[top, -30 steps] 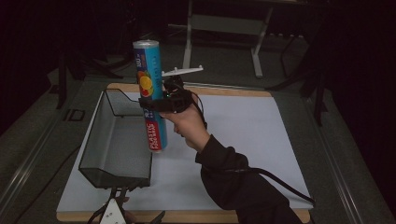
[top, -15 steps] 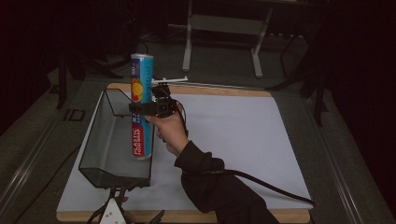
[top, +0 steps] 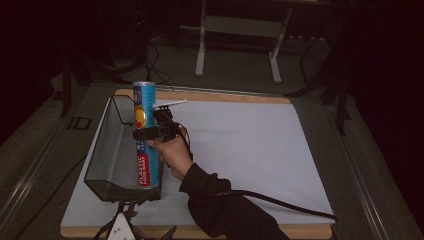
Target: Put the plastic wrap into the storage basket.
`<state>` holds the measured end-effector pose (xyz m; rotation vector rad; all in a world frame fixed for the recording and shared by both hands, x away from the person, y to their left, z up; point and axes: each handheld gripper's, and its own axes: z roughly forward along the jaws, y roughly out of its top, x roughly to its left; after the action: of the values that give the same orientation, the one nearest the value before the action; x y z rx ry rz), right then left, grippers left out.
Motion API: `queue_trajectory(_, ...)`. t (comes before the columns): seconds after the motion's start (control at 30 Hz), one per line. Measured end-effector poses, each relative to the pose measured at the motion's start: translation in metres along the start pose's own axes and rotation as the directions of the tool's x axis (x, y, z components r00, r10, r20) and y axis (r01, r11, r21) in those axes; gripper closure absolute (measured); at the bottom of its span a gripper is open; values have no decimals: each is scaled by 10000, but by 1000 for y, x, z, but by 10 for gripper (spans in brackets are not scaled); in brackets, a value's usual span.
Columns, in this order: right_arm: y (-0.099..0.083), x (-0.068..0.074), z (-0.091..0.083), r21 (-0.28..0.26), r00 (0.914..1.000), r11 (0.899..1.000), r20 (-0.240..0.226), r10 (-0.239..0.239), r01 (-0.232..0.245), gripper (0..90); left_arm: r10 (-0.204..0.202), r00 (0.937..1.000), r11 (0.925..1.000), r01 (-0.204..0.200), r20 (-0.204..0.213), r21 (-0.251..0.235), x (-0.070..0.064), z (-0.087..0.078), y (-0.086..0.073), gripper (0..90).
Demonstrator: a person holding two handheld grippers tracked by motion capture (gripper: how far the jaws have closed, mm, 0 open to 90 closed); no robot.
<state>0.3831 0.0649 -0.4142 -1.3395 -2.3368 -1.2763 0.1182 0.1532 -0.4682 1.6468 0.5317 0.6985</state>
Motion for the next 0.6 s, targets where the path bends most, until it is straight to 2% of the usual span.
queue_trajectory(0.1,-4,0,7,357,9997,9994,222,39,-47,316,-22,10000,10000,22,1,6,0,0,0,34)
queue_trajectory(0.2,-6,-1,11,426,9988,9990,476,140,-160,316,5,10000,10000,-5,-6,17,0,0,0,35)
queue_trajectory(0.27,-7,-6,15,340,9967,9979,623,521,-543,316,-7,10000,10000,7,-1,31,0,1,0,35)
queue_trajectory(0.37,-7,-7,18,317,9953,9973,736,637,-662,316,-15,10000,10000,15,0,38,0,1,0,35)
queue_trajectory(0.4,-7,-8,23,113,9923,9966,944,796,-810,316,-7,10000,10000,7,3,47,0,1,0,35)
queue_trajectory(0.53,-9,-13,33,-255,9845,9926,1268,1211,-1188,315,49,10000,10000,-49,41,27,0,0,0,35)
queue_trajectory(0.6,-9,-17,38,-237,9804,9901,1384,1404,-1384,315,47,10000,10000,-47,49,27,0,0,0,35)
